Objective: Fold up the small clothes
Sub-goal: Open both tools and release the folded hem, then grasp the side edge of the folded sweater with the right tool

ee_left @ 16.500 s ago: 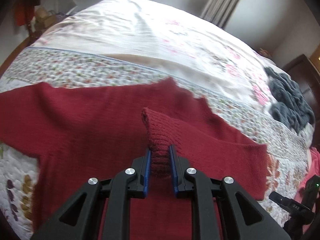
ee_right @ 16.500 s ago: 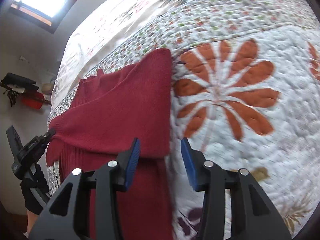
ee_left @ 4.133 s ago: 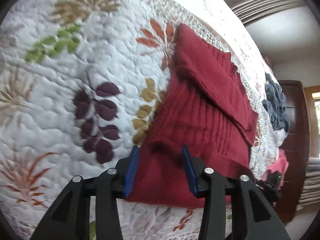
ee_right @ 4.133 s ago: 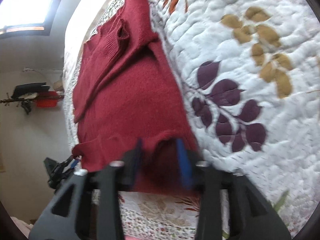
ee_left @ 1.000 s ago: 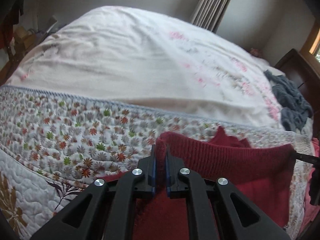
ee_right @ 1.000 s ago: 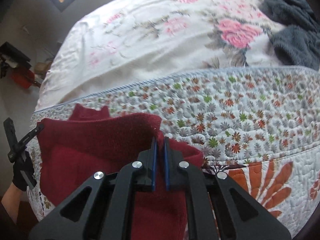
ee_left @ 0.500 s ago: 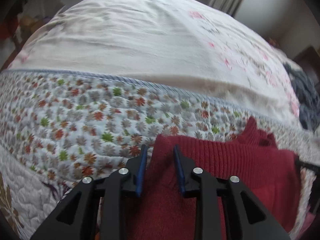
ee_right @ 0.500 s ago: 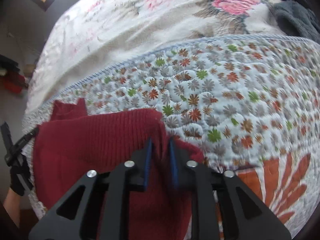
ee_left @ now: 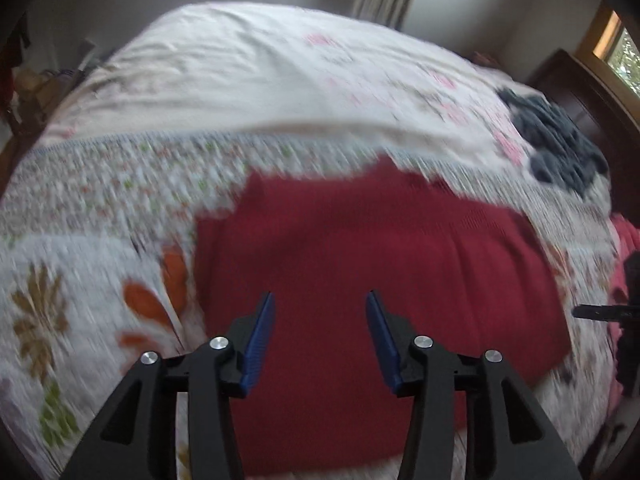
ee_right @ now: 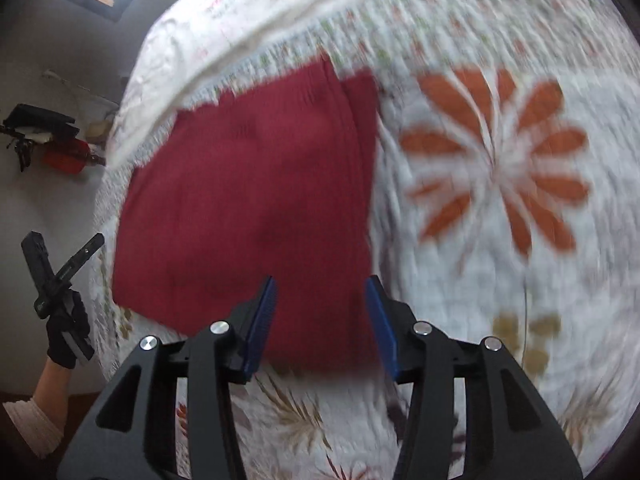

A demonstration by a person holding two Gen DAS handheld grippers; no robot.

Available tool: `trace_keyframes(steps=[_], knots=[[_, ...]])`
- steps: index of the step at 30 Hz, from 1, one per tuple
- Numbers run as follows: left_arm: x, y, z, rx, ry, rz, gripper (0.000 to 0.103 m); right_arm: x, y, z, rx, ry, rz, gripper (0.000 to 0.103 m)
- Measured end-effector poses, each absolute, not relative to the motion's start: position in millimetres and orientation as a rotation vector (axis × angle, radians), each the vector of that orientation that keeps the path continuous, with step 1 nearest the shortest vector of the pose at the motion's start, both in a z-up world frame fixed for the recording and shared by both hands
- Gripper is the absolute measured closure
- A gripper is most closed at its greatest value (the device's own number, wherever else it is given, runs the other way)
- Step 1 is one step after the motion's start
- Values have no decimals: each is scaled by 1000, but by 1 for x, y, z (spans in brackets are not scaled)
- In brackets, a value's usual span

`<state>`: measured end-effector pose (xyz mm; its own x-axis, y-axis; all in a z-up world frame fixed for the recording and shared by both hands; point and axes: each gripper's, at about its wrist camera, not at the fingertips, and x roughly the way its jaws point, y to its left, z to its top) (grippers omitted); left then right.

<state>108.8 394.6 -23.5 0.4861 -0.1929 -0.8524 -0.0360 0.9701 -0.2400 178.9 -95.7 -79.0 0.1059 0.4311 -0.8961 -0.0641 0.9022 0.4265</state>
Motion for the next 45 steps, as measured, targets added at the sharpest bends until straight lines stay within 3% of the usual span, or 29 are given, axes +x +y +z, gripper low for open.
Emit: trace_keyframes(steps=[4, 5, 9, 13, 25, 30, 34, 36, 41, 44, 45], knots=[[87, 376, -42, -259, 1118, -118, 55, 156, -98, -97, 325, 1471, 368, 60], [83, 374, -47, -262, 1128, -109, 55, 154, -98, -100, 335, 1477, 377, 73], [74, 374, -61, -279, 1155, -72, 55, 153, -98, -94, 335, 1451, 399, 95], [72, 374, -68, -260, 1177, -77, 55, 153, -108, -85, 348, 1443, 395, 95], [69, 373, -92, -241, 1219, -83, 55, 150, -114, -129, 338, 1525, 317, 94], [73, 368, -64, -234, 1173, -78, 55, 162, -111, -98, 329, 1458, 343, 80], [91, 357, -39, -264, 1102, -99, 52, 198, -104, -76, 290, 1372, 350, 78], [107, 347, -35, -270, 1084, -114, 52, 218, -102, -76, 308, 1352, 353, 68], [138, 327, -39, -280, 1080, -126, 51, 264, -98, -95, 365, 1349, 353, 63], [150, 319, -48, -269, 1095, -122, 51, 281, -89, -108, 356, 1375, 362, 64], [153, 318, -52, -266, 1100, -122, 51, 283, -87, -110, 351, 1380, 365, 74]])
